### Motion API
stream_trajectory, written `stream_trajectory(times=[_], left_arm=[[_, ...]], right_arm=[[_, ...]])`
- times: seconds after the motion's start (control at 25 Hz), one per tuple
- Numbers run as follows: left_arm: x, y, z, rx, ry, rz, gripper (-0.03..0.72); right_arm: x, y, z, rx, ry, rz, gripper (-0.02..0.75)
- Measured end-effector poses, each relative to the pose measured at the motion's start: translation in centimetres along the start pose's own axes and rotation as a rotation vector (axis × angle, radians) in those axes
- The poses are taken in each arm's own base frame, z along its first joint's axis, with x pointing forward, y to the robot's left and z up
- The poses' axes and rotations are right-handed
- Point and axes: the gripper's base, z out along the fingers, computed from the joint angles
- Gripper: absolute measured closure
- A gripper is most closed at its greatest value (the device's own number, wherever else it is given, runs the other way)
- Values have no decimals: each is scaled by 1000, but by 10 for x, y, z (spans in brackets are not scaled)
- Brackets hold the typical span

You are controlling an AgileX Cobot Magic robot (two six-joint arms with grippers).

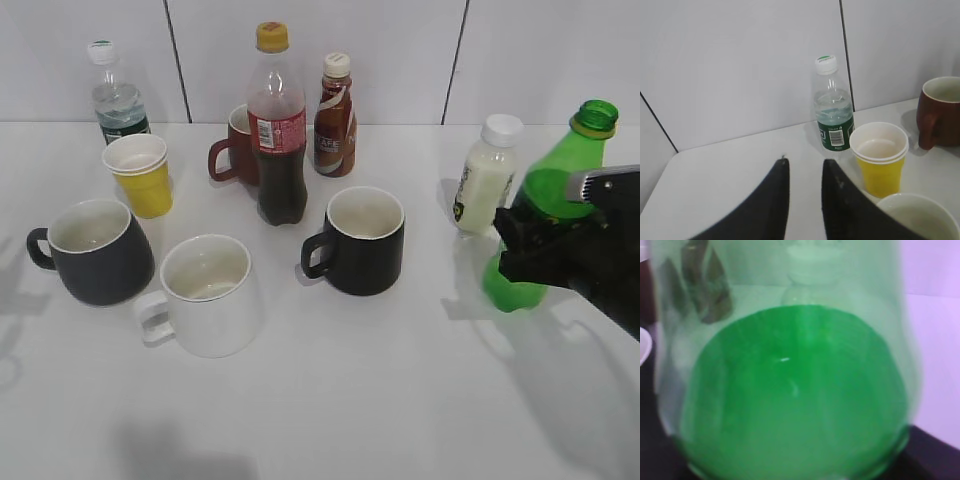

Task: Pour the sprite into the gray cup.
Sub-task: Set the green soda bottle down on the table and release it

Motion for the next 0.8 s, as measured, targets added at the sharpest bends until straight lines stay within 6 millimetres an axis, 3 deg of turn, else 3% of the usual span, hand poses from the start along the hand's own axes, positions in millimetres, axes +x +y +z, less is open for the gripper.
stream_trajectory(times=[0.16,0.44,0.6,0.72,0.8], left_arm=[[-5,1,-7,-3,-9,0,503],[-7,1,-10,-3,-8,-4,503],[-10,0,-8,12,34,-58,503],[-30,2,-8,30,135,-71,501],[-52,7,-11,34,181,-76,497]], right_arm=[[-1,1,0,-9,-8,-10,162],[-33,0,-9,-2,-152,-39,139],[-70,1,-17,2,-262,-42,139],[-109,2,-25,0,-280,-57,139],[-147,3,-39,-8,-294,-56,139]])
